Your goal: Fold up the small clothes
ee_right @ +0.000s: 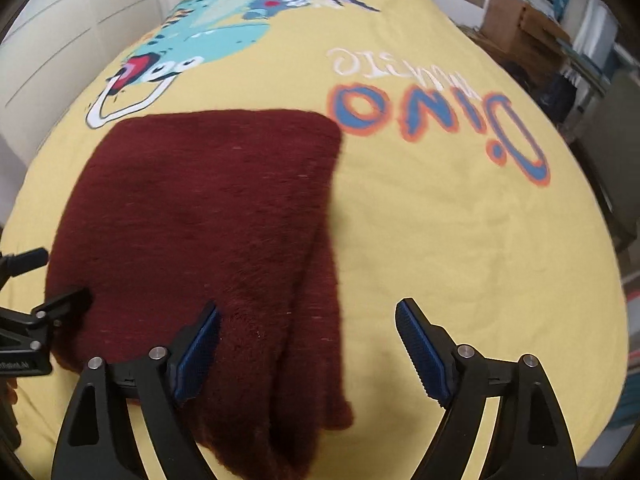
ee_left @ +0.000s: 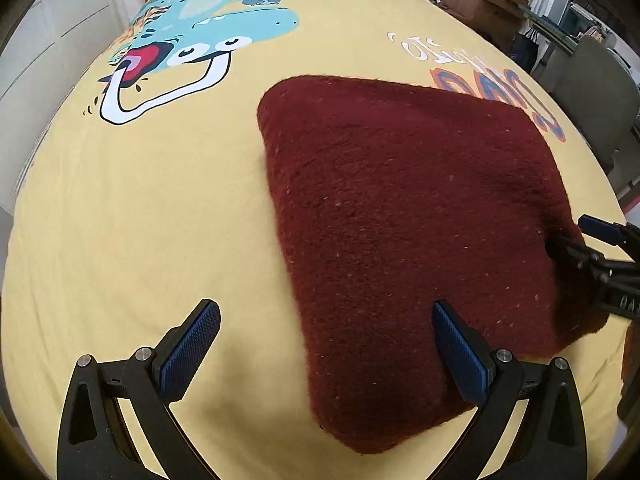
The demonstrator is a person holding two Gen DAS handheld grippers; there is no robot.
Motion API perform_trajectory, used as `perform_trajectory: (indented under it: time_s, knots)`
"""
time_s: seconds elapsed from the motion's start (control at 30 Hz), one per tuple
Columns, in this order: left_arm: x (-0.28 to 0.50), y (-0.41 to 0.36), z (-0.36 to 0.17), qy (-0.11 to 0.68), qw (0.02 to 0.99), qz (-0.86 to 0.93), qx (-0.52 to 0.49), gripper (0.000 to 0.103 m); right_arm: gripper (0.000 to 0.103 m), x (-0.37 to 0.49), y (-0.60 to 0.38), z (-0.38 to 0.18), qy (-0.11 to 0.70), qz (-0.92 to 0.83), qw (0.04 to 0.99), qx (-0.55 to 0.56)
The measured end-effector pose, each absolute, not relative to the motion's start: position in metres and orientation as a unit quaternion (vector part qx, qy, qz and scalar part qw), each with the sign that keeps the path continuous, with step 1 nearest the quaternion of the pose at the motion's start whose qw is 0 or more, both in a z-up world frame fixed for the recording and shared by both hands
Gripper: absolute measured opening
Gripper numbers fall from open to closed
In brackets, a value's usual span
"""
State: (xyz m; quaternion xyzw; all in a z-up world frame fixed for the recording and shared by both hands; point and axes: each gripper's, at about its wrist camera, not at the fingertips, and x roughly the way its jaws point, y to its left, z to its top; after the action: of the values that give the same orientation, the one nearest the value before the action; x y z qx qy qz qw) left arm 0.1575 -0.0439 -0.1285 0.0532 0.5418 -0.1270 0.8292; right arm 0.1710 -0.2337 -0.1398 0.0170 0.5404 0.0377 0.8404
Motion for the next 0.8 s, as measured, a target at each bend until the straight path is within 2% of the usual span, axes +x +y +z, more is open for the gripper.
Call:
perform_trajectory:
  time_s: [0.07, 0.23, 0.47, 0.8]
  knots:
    - [0.156, -0.042, -0.132, 0.540, 0.831, -0.127, 0.049, 0.103, 0.093, 0.169, -0.241, -0.145, 0.540, 0.037, 0.840, 0.015]
    - [0.153, -0.044, -0.140, 0.534, 0.834, -0.132, 0.049, 0.103, 0.100, 0.168, -0.249, -0.159, 0.543, 0.028, 0.839, 0.014]
    - [0.144, -0.038, -0.112, 0.533, 0.836, -0.126, 0.024, 0.102, 0.101, 0.158, -0.254, -0.143, 0.539, 0.043, 0.839, 0.058]
    - [0.101, -0.024, -0.039, 0.497, 0.862, -0.089, 0.046, 0.102, 0.102, 0.105, -0.250, -0.070, 0.503, 0.034, 0.864, 0.023]
